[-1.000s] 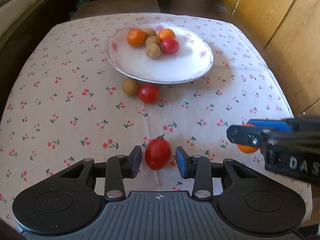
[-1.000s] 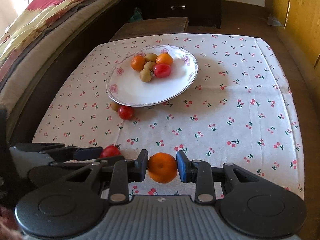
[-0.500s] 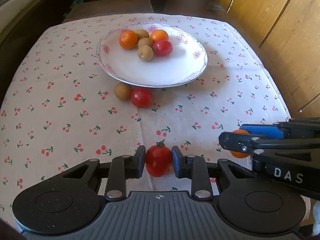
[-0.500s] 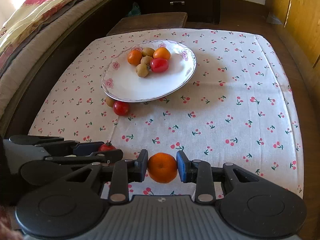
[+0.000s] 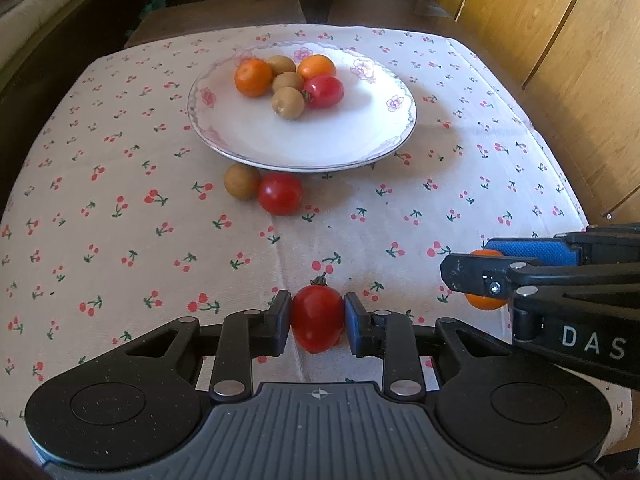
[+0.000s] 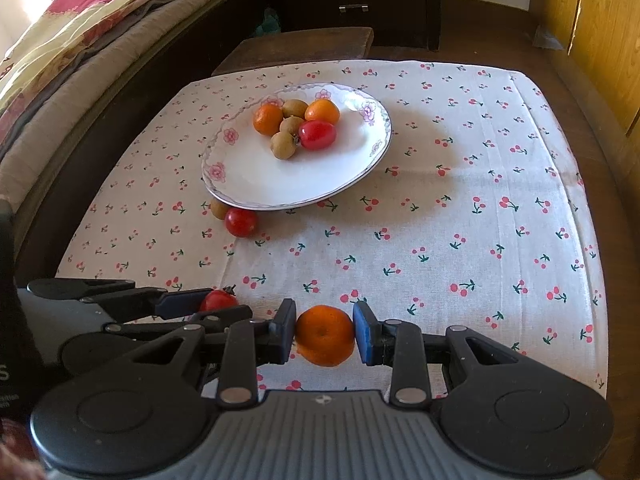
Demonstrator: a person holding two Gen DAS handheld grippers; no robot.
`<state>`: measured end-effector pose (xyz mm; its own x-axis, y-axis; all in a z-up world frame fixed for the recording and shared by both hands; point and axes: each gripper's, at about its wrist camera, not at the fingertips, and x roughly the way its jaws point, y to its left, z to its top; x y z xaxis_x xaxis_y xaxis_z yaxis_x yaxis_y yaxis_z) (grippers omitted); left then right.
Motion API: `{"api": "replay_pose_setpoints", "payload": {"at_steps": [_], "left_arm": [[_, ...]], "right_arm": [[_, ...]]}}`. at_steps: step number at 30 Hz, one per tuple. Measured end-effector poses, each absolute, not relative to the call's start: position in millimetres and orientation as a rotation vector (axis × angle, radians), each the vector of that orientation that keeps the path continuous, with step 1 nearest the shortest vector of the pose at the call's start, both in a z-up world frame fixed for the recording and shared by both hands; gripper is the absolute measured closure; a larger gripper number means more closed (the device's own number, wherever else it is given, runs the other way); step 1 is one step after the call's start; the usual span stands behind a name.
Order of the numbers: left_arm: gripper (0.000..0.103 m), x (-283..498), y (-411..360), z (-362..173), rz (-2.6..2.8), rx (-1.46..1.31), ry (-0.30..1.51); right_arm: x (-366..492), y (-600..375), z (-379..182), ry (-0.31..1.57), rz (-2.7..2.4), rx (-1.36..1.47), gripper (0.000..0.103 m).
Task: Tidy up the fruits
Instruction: 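Carry the mandarin and tomato in both grippers toward the white bowl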
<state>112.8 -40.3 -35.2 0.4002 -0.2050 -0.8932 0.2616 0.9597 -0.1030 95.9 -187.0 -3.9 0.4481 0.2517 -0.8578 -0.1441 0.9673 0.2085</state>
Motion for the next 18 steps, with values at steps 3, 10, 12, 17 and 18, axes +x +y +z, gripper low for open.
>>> {"api": "replay_pose_setpoints", "payload": {"at_steps": [3, 10, 12, 17, 18], "left_arm": [[0.067, 112, -43, -36, -0.296, 0.073, 1.114], [0.068, 109, -37, -25, -0.304, 0.049, 1.091], [0.068, 110, -34, -20, -0.311, 0.019, 1.080], [0.068, 118, -29, -12, -0.307, -0.020, 1.061], [0.068, 120, -28, -10, -0.302, -0.028, 1.056]], "right_arm": [[97, -187, -4, 1.082, 0.239, 0.108, 0.071], [98, -185, 2, 1.055, 0.248, 0.113, 0.071], [101, -185, 4, 1.051, 0.248, 0.117, 0.071], [108, -185, 9, 1.032, 0.254, 0.119, 0.071], [111, -186, 10, 1.029, 0.253, 0.119, 0.071]]}}
